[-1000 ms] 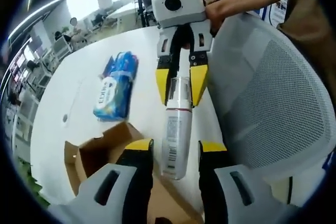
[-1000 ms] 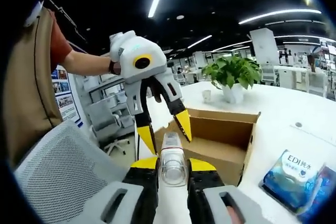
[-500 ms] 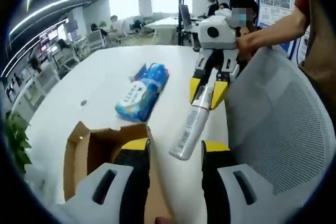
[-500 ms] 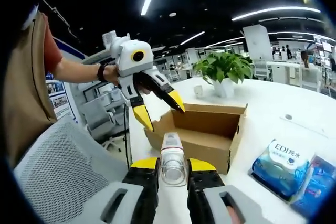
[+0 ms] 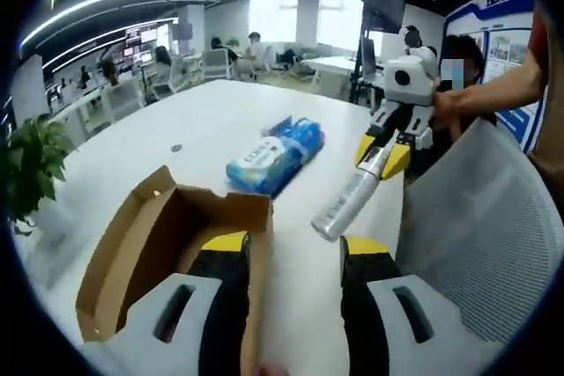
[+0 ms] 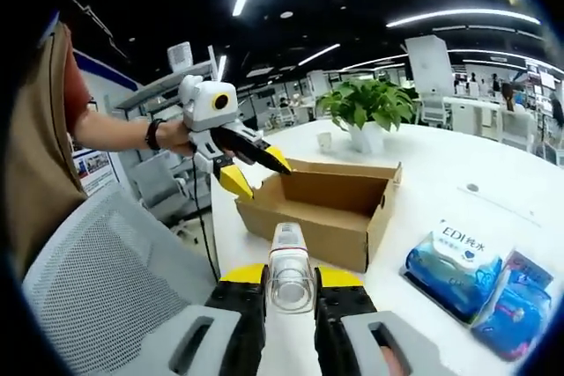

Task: Operate the shoe box by opening the lid, removing the specified soft item, and placing it in the target area until the item is outside and the box remains undamaged.

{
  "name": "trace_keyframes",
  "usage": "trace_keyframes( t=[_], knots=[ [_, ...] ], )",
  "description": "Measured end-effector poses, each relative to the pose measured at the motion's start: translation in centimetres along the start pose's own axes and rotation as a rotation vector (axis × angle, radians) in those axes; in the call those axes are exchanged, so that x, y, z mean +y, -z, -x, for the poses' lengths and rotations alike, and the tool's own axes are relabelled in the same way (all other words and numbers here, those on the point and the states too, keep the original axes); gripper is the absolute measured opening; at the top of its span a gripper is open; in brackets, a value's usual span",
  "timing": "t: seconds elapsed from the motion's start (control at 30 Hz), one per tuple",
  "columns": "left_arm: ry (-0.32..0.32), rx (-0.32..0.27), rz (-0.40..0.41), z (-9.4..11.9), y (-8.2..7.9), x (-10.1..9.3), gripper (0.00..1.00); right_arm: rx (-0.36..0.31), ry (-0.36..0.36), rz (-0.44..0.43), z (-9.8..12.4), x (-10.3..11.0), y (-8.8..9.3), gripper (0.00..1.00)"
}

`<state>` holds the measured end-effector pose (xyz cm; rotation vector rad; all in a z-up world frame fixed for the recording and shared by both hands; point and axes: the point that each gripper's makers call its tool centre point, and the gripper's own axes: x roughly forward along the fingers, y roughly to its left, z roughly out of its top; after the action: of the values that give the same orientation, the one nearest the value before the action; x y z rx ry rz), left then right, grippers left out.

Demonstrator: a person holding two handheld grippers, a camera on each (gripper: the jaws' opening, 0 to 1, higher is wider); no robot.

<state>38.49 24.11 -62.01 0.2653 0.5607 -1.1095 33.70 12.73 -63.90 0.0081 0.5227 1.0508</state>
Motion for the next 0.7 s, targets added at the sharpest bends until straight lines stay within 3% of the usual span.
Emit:
trace_keyframes(
  t=[0.2, 0.37, 0.7],
  knots=[
    [-0.125, -0.076, 0.122, 1.0, -0.1, 2.0, 0.41, 0.011, 0.024, -0.005, 0.8, -0.8, 0.3, 0.16],
    [-0.243, -0.080, 0.182, 1.6, 1.1, 3.3, 0.46, 0.030, 0.028, 0.005, 1.3, -1.2, 0.4, 0.16],
    [-0.324, -0.129, 0.304, 1.2, 1.0, 3.5, 0.49, 0.072, 0.039, 0.048, 2.6, -3.1, -0.3, 0.15]
  ],
)
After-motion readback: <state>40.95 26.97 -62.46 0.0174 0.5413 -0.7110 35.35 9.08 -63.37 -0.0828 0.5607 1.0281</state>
